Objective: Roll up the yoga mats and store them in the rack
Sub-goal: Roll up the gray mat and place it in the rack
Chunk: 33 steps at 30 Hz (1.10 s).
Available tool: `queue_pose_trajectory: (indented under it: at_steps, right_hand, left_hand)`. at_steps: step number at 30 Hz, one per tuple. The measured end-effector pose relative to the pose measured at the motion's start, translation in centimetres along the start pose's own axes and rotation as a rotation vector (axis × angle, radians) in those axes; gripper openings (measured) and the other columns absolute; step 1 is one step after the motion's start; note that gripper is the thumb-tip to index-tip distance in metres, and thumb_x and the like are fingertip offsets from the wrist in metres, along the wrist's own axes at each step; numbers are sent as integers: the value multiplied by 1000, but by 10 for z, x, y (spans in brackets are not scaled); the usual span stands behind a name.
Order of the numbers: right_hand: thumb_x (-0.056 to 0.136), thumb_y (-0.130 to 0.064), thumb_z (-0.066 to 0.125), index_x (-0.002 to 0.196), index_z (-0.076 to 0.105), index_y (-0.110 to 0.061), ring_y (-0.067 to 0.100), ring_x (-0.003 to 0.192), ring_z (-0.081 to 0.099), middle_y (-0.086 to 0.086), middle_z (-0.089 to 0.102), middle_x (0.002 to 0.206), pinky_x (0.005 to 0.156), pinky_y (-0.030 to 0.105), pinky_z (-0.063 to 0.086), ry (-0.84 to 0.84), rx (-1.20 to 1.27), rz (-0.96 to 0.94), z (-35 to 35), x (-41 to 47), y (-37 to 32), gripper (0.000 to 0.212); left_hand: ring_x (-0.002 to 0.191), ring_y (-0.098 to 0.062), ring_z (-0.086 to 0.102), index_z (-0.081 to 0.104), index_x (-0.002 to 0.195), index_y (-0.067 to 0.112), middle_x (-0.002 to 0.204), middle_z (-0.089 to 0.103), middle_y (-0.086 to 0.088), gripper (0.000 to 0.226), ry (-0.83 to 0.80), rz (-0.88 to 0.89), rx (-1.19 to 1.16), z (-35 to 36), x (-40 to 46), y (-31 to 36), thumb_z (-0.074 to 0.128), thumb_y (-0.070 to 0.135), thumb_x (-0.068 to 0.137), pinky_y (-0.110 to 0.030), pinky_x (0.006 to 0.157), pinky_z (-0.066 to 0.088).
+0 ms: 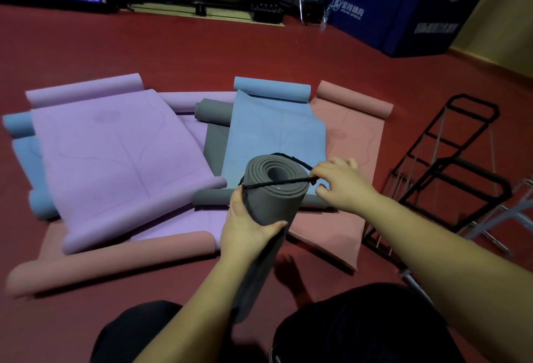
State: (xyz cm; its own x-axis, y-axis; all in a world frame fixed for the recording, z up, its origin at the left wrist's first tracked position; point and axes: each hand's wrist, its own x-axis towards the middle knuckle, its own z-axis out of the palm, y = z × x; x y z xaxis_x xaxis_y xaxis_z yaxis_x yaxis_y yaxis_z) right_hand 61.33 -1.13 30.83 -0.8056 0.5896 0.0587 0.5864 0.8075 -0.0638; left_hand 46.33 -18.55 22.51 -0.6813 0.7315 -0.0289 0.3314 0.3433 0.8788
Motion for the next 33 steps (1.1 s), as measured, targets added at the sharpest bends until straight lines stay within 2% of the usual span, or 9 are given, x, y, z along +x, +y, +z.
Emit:
queue_pose_trajectory:
  at_steps: [5, 7, 14, 17, 19, 23, 26, 30, 33]
  right_hand:
    - [85, -10, 55, 92, 63, -23, 17, 92, 55, -15, 57, 89, 80, 32, 39, -74, 431, 191, 27, -2, -2, 17]
    - [79, -11, 51, 86, 63, -20, 17, 88, 56, -10, 60, 88, 82, 38, 47, -4, 537, 171, 35, -12, -13, 16]
    - [71, -23, 50, 88, 66, -17, 23, 91, 58, -7, 65, 105, 76, 39, 47, 245, 240, -192, 65, -59, -41, 24]
    - [70, -25, 50, 98, 68, -18, 19, 94, 53, -7, 64, 108, 78, 35, 44, 160, 136, -331, 80, -69, -47, 34]
    - [70, -26, 47, 109, 69, -20, 17, 101, 52, -7, 64, 115, 82, 35, 44, 112, 161, -269, 88, -66, -45, 45]
    - [72, -9, 47, 114, 71, -21, 13, 112, 54, -8, 64, 121, 99, 28, 43, 161, 578, 58, 86, -57, -43, 50]
    - [85, 7, 50, 105, 68, -20, 10, 105, 58, -10, 65, 109, 90, 14, 44, 382, 1020, 461, 74, -52, -60, 39]
    - [102, -34, 43, 117, 65, -23, 15, 119, 60, 0, 66, 125, 103, 36, 48, 382, 1656, 669, 66, -16, -80, 29]
    - [104, -51, 29, 125, 64, -22, 12, 106, 68, 3, 71, 120, 81, 26, 55, 331, 1978, 742, 60, 6, -94, 50]
  left_hand:
    - [129, -21, 49, 16, 145, 41, 147, 45, 7, 116, 2, -17, -6, 0, 2, 0, 87, 53, 54, -40, 99, 47]
    - [130, -22, 49, 14, 145, 41, 148, 44, 7, 117, 17, -32, -11, -2, 5, -2, 87, 54, 55, -38, 99, 47]
    - [128, -21, 51, 13, 145, 42, 147, 45, 7, 117, -2, -36, 2, -3, 6, -2, 87, 52, 55, -34, 97, 47]
    - [131, -19, 50, 16, 147, 39, 148, 45, 10, 119, 8, -37, -51, -6, 8, -3, 91, 48, 55, -32, 98, 43]
    - [131, -18, 49, 17, 147, 41, 148, 45, 12, 118, 3, -32, -83, -11, 9, -1, 91, 46, 55, -29, 96, 42]
    - [132, -11, 46, 10, 148, 47, 149, 40, 18, 126, -26, 13, -103, -16, 5, 1, 92, 45, 52, -25, 95, 39]
    - [137, -12, 42, 1, 152, 44, 154, 34, 16, 136, -36, 26, -62, -18, 6, -1, 93, 44, 51, -27, 101, 38]
    - [137, -10, 40, 3, 152, 41, 155, 32, 16, 136, -65, 25, -20, -18, 6, -4, 94, 38, 51, -23, 99, 36]
    - [130, -3, 41, 14, 152, 30, 147, 39, 14, 118, -119, 49, -90, -20, 4, -11, 90, 29, 62, -16, 99, 36]
